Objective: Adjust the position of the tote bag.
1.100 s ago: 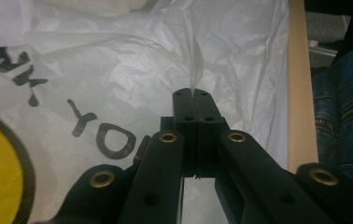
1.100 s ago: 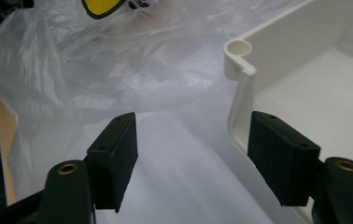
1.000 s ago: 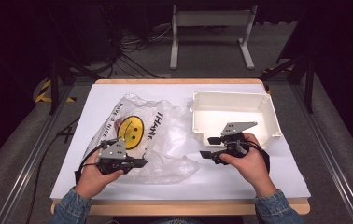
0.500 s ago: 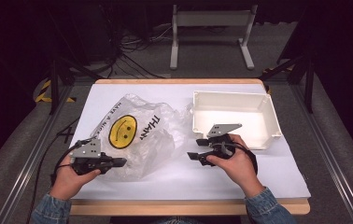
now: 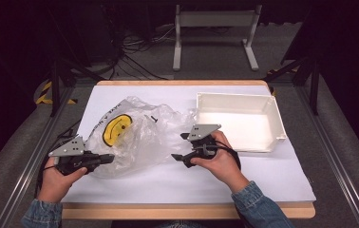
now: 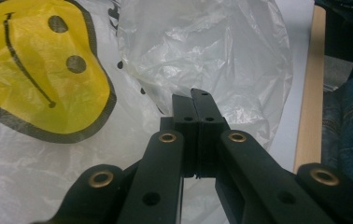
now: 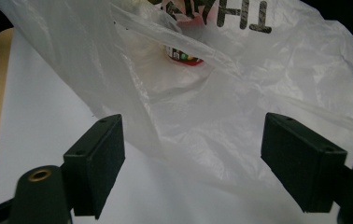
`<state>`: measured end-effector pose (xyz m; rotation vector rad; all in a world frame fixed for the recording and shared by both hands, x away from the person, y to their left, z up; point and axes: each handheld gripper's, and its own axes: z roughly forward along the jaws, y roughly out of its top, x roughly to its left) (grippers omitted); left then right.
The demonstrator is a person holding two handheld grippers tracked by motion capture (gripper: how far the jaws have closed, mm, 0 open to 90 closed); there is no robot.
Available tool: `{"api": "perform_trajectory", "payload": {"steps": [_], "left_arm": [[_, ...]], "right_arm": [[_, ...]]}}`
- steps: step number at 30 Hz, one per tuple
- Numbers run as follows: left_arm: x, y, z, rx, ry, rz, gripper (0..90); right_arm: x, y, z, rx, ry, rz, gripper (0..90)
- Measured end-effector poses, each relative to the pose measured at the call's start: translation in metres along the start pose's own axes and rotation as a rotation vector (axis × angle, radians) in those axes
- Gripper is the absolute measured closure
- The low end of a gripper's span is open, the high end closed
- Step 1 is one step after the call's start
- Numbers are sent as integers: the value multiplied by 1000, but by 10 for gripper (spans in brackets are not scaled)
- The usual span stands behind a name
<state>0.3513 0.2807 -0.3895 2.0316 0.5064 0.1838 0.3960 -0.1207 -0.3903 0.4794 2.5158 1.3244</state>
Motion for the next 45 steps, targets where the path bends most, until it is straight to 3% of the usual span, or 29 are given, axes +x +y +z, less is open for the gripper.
{"api": "perform_trajectory", "payload": {"steps": [4,11,12,17,20,32,35,45], "left_arm": [[5,-2,-3,-25,20,-13,893],[6,-2,-5,-59,35,-22,894],[6,-2,-6,-62,35,-24,894],[6,-1,-4,-68,33,-20,893],[6,-1,-4,-69,36,-18,893],[6,5,-13,-127,88,-5,896],[9,5,-15,-143,100,-5,896],[14,5,-21,-181,125,-23,897]], "right_arm": [[-1,-1,16,6,44,-10,202],[-3,-11,32,18,56,-5,247],[-4,-12,33,21,51,-6,289],[-7,-16,33,86,45,-63,692],[-7,-16,29,99,47,-63,884],[8,-2,-2,55,126,-35,900],[15,-2,-11,58,163,-17,900],[37,-4,-29,63,285,-18,900]]}}
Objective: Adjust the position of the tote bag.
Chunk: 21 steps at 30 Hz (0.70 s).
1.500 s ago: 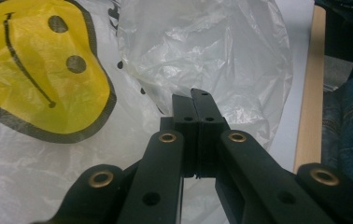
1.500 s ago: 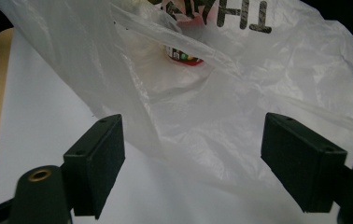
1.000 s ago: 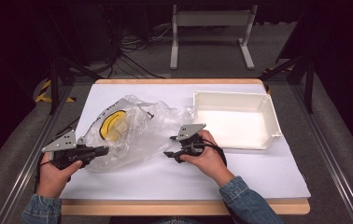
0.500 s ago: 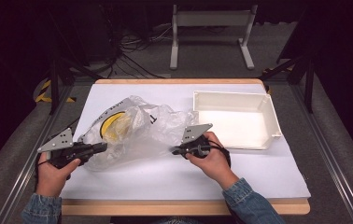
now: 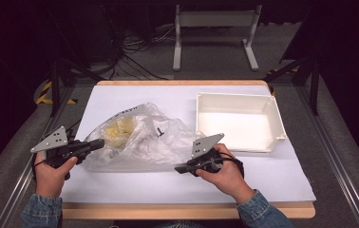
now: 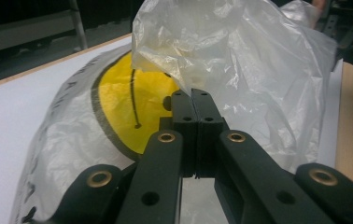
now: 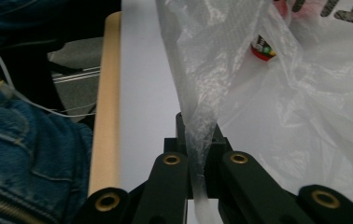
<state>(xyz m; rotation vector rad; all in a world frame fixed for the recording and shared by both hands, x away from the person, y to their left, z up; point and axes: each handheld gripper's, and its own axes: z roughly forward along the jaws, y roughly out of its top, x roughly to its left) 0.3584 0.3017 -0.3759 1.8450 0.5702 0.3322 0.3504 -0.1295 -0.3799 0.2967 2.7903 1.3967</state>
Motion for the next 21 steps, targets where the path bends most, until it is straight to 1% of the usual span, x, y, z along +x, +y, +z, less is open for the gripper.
{"api": "perform_trajectory", "payload": {"steps": [3,4,7,8,9,10,11,12,13,15,16,18,19,21], "left_arm": [[1,0,-1,-5,15,-9,899],[1,0,-1,-7,22,-9,899],[2,-2,-4,-12,55,-24,899],[3,-2,-4,-13,60,-24,899],[3,-2,-5,-14,63,-27,899],[3,-3,-5,-15,66,-29,899],[3,-3,-5,-16,69,-27,898],[3,-3,-5,-16,71,-30,898],[3,-3,-5,-15,76,-27,897],[2,-4,-6,-15,89,-30,896],[2,-4,-6,-15,89,-30,895],[2,-5,-7,-16,103,-28,892],[3,-6,-7,-14,105,-29,890],[2,-6,-8,-18,110,-36,886]], "right_arm": [[7,1,0,-1,43,-3,899],[9,2,1,-1,50,-7,899],[11,4,1,-1,48,-21,897],[10,5,1,-7,43,-25,831],[9,5,1,-10,34,-17,771],[8,5,1,-5,25,-14,732],[7,6,0,-11,12,-14,667],[6,6,-1,-35,5,-6,578],[6,7,-3,-56,8,4,542],[6,10,-7,-78,19,1,493],[6,10,-7,-78,19,1,493],[8,15,-14,-120,42,1,423],[9,18,-18,-146,48,-1,417],[9,23,-26,-174,50,-12,404]]}}
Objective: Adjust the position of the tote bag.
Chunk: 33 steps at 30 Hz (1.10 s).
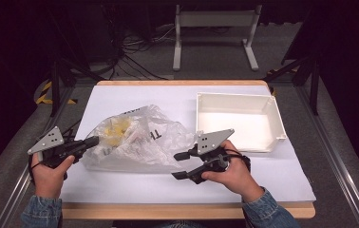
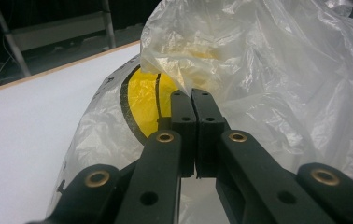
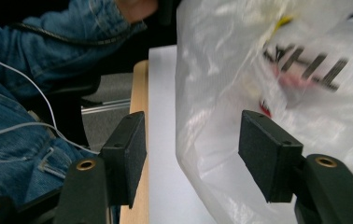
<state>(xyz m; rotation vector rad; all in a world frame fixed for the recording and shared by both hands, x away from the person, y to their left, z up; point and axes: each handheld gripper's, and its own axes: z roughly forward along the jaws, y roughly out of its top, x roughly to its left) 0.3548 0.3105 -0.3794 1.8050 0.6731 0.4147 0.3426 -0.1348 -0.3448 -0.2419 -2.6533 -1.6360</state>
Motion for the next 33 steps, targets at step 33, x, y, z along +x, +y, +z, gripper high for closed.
{"api": "perform_trajectory", "payload": {"steps": [33], "left_arm": [[-8,4,9,31,-4,67,867]], "right_arm": [[-86,16,51,264,-446,88,145]]}}
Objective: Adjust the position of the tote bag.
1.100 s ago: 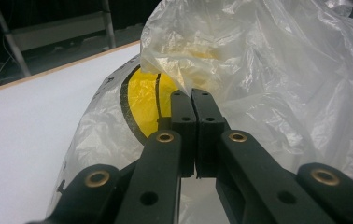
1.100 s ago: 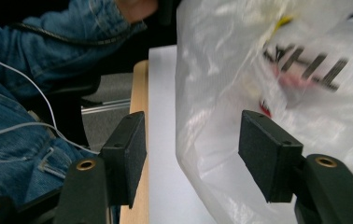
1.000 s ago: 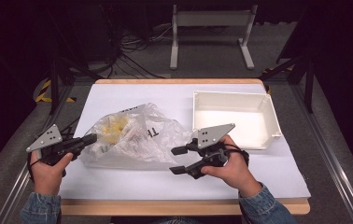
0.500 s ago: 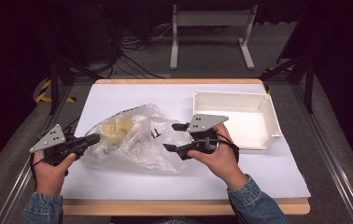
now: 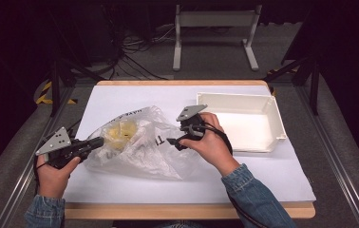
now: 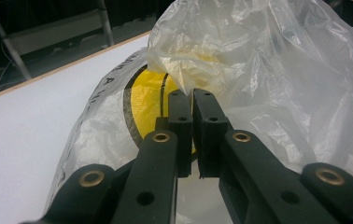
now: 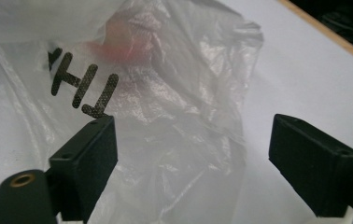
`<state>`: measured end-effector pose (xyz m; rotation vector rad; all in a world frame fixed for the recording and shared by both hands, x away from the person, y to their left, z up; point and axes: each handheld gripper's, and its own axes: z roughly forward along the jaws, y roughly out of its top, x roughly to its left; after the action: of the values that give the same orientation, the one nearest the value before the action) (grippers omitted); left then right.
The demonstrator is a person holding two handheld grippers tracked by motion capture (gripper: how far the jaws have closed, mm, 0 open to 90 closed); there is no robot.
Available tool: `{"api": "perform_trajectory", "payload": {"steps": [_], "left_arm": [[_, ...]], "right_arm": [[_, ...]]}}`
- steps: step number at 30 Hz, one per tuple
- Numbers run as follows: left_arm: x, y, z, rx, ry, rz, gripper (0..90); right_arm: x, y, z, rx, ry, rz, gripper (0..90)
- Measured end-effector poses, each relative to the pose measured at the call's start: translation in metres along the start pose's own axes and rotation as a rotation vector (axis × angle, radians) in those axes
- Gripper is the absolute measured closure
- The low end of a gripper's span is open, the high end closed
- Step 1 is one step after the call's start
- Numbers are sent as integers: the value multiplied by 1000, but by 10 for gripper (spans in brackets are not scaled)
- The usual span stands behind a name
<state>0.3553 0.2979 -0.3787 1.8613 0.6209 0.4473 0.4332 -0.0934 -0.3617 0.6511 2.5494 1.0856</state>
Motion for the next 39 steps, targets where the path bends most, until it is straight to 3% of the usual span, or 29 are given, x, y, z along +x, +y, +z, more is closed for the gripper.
{"api": "perform_trajectory", "payload": {"steps": [4,9,12,16,19,22,25,32,39], "left_arm": [[0,-1,-2,-5,-2,0,868],[1,-1,-2,-7,-4,2,868],[2,-2,-3,-9,-6,0,868],[2,-3,-4,-12,-8,-3,868],[2,-3,-4,-13,-8,-1,867],[3,-2,-4,-15,-7,1,867],[3,-2,-4,-13,-8,2,867],[3,0,-4,-19,-9,0,867],[4,1,-2,-23,-15,2,868]], "right_arm": [[-1,7,17,40,17,-18,139],[-6,14,35,57,68,10,139],[-6,15,46,93,69,10,144],[-3,13,54,144,86,36,299],[-4,9,54,183,92,40,556],[-4,9,48,200,92,21,779],[-3,8,38,188,90,-3,874],[0,0,5,124,130,45,890],[13,-11,-21,97,176,69,891]]}}
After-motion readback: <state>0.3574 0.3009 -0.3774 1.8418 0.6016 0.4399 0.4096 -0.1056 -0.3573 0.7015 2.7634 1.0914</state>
